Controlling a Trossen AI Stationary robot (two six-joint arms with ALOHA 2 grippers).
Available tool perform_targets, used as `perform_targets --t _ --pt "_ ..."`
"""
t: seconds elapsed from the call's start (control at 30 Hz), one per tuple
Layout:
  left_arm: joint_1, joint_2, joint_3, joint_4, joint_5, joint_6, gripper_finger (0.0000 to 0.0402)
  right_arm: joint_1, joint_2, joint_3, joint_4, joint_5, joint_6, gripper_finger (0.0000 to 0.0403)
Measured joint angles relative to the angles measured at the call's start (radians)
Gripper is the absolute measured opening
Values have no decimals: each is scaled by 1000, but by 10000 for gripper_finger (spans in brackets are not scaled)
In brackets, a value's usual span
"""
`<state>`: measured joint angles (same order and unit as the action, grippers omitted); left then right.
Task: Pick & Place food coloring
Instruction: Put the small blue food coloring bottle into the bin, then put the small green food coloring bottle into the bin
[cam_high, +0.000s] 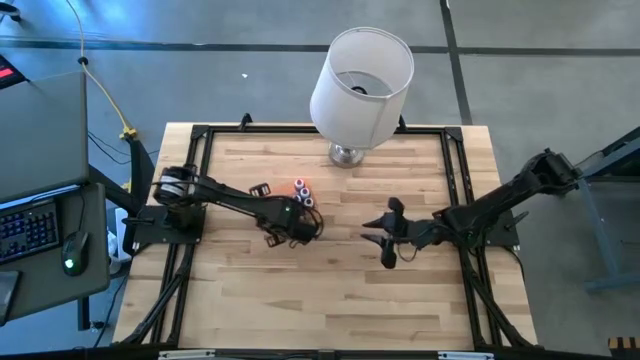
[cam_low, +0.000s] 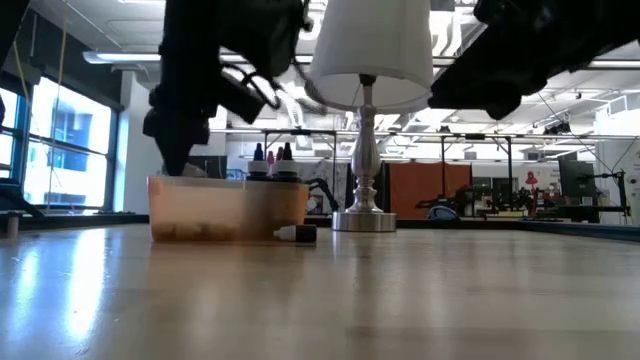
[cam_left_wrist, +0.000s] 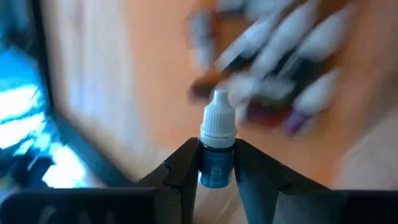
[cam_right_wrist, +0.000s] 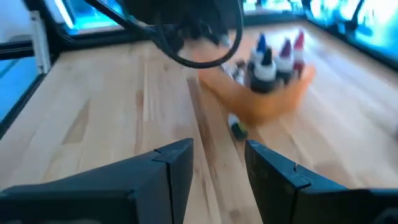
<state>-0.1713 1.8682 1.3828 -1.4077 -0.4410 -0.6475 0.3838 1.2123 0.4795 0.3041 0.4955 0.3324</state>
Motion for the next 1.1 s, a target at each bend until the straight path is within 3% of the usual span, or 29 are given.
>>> perform_targets --t 0.17,0.3,0.5,0.7,1.1 --pt "9 3 -74 115 24 81 135 -24 74 -88 288 -54 -161 138" --pt "8 1 -84 149 15 96 165 -67 202 -73 385 -67 -196 138" --pt "8 -3 1 18 22 43 178 -139 438 44 400 -126 -203 138" --pt "-24 -107 85 -131 -67 -42 179 -183 609 179 393 -147 -238 138" --pt "-160 -408 -10 -43 -175 -150 179 -290 753 346 323 -233 -290 138"
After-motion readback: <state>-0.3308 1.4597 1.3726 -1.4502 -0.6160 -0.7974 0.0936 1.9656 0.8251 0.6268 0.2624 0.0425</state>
